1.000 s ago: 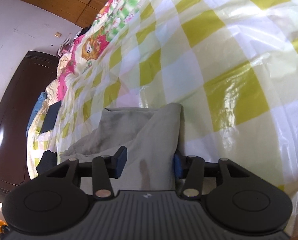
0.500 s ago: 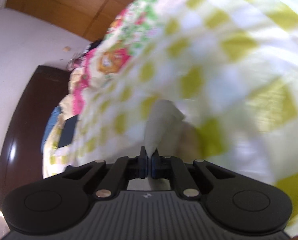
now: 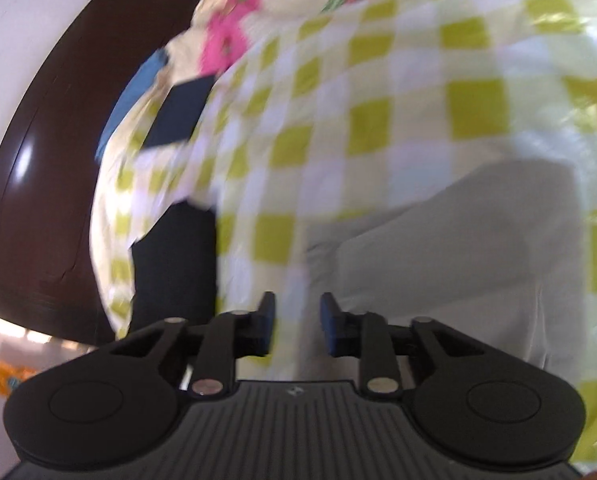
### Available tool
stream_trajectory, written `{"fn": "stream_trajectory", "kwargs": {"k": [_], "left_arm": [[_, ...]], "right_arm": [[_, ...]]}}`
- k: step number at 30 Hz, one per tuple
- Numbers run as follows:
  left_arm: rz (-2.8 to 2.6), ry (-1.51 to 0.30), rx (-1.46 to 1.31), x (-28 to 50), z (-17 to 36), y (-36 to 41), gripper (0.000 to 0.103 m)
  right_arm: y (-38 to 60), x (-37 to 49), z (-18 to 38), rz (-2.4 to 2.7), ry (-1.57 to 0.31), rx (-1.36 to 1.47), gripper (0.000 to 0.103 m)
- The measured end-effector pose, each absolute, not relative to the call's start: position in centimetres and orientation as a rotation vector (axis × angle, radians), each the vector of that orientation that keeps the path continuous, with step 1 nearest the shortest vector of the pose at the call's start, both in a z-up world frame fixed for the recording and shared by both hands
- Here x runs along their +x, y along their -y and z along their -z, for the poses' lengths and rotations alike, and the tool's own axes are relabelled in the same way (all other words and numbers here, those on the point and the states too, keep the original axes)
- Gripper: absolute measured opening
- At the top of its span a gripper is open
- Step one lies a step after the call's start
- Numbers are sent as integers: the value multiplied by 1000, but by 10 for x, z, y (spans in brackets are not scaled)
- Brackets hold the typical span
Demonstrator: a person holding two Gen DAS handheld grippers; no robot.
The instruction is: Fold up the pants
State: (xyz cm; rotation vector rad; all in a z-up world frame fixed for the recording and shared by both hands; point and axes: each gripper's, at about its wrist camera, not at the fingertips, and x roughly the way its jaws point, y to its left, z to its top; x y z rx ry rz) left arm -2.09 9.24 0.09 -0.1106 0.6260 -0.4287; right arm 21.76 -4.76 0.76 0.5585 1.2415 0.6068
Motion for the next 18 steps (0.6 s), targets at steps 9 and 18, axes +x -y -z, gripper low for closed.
{"fn": "stream_trajectory", "kwargs": {"k": [9,18], "left_arm": [[426,-633,-179,-16,1,-104,50],[405,-648,-145,-18,-2,-101,50]], "right_arm": [[98,213,-19,-454,-1105,273,55],[124,175,20,-424,-1205,284,55]]}}
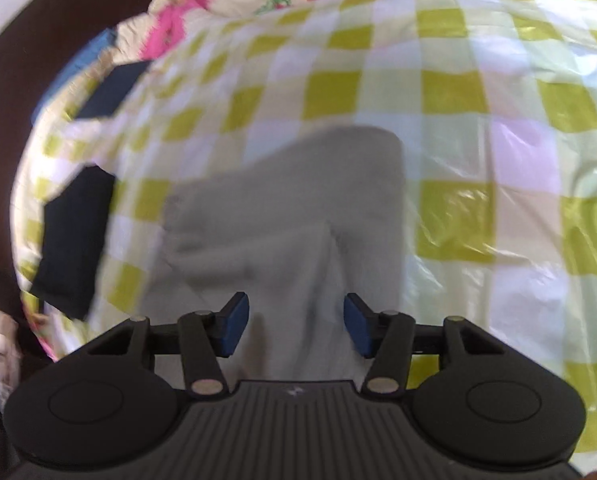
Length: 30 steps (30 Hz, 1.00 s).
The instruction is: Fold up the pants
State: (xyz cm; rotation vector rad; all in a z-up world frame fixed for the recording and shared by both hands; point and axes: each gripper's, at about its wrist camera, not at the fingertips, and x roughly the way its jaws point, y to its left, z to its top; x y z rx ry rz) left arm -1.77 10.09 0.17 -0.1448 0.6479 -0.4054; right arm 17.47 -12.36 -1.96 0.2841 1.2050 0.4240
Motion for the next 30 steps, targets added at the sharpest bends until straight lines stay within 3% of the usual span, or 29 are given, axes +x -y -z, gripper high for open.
{"fn": "stream_trajectory", "kwargs": {"k": [1,2,4,5,9,12,14,18,22,30], "left_arm": [[402,-644,-141,-19,-3,-101,50],[402,-639,-141,-21,-4,-101,50],[410,-633,-140,-23,-6,-100,50],[410,-631,-136,-23,-6,-99,50],[389,-622,-131,-26,-10,-107,50],[348,-633,-132,-34,-12,-122,50],[318,-656,-139,-39,-11,-131,50],[308,-692,-207,-49,-9,-142,50],[370,-725,-304,-45,-8,-137,50],[309,-801,-340,-20,-2,-112,51]], "right_arm": [[127,171,20,-422,-1208,301,47],[130,168,20,-436,-1214,337,30],[135,159,14,-484,-1221,424,13],[135,154,8,-517,-1211,449,13],[107,124,-19,-661,-1139,358,17],[83,109,-11,-810,-1194,315,18],[73,101,-5,-838,-1220,280,33],[83,101,-11,-803,-1180,259,34],[97,115,-27,-757,-1109,226,48],[59,187,-31,-725,-1058,57,50]]}}
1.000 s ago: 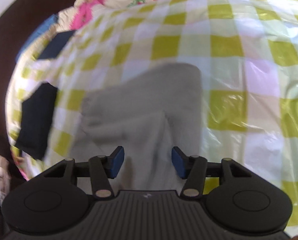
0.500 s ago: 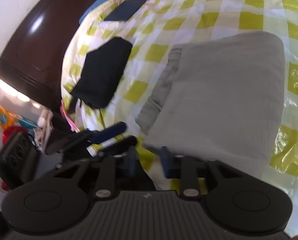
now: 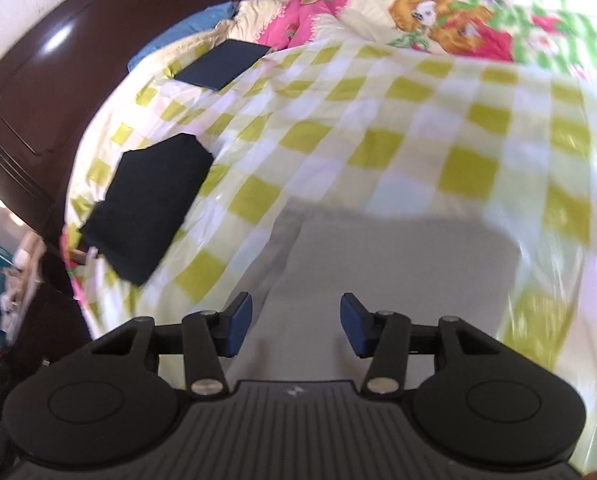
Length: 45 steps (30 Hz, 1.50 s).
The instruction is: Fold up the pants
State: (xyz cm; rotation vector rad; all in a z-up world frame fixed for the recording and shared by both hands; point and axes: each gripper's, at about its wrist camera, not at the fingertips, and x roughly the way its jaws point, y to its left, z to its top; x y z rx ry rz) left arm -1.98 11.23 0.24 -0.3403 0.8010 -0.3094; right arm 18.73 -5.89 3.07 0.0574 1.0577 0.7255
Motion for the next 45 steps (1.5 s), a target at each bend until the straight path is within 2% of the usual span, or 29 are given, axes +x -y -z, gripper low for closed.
{"fn": "stream_trajectory", "kwargs": {"k": [4,6,7,10,18,19,21,22,23,32,36,45], "left_arm": [[246,-822,-332,-9,2,-109,50],[242,-817,-308,-8,4,-105,41],[251,-814,-301,-8,5,-104,33],[274,-796,-281,-10,5,-98,26],[345,-710,-226,-14,-1,-87,24],[353,-704,-225,-14,-2,-86,24],[365,-688,-215,-16,-4,-84,24],[366,-679,-209,-16,-5,-84,24],[365,-671,-208,-17,-6,-84,24],[349,-595,-302,-12,-24,-114,22],[295,-552,-341,-13,-36,-138,22],[166,-618,-424,-6,-7,-194,22]], "right_arm": [[30,224,-20,-716,-1103,8,56],[19,234,-13,-699,-1140,13,56],[14,236,-10,-683,-1149,2,56],[-2,235,-2,-645,-1162,-77,56],[-28,222,7,-571,-1198,-326,57],[-29,223,7,-563,-1196,-347,55],[-29,228,9,-550,-1209,-378,40],[-27,232,10,-549,-1231,-364,21],[-23,235,10,-543,-1257,-334,10],[13,242,-42,-549,-1164,-43,7],[-1,246,-60,-584,-1123,-9,7],[-76,260,-15,-639,-1201,-10,7]]}}
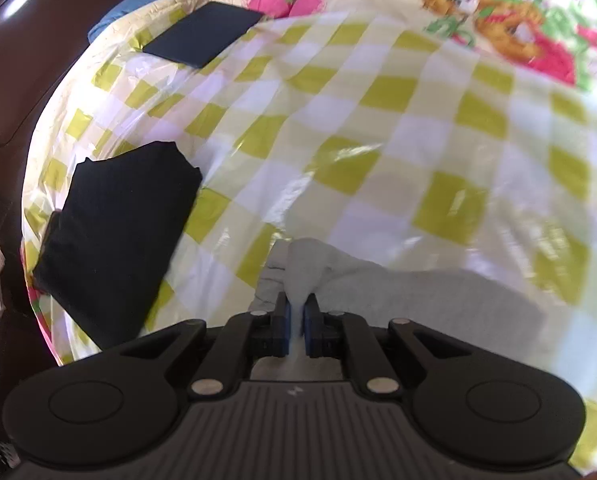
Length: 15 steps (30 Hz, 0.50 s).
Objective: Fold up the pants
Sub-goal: 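Grasp the folded pants edge with the left tool and lift it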
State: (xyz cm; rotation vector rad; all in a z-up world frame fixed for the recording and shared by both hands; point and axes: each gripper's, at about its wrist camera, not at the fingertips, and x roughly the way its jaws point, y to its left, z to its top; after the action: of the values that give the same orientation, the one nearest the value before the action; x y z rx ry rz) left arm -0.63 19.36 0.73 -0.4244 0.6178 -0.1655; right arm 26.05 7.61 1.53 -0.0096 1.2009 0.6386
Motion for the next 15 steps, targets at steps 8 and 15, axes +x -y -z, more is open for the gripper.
{"fn": "stream_trajectory", "kwargs": {"k": [8,15], "left_arm": [[127,-574,-537,-1,-3,-248,22],[73,-543,-602,3,3,-288,21]], "right_arm": [[-111,273,-10,-670,-1215,36,7],[-161,287,-1,-708,-1216,9,8]]}}
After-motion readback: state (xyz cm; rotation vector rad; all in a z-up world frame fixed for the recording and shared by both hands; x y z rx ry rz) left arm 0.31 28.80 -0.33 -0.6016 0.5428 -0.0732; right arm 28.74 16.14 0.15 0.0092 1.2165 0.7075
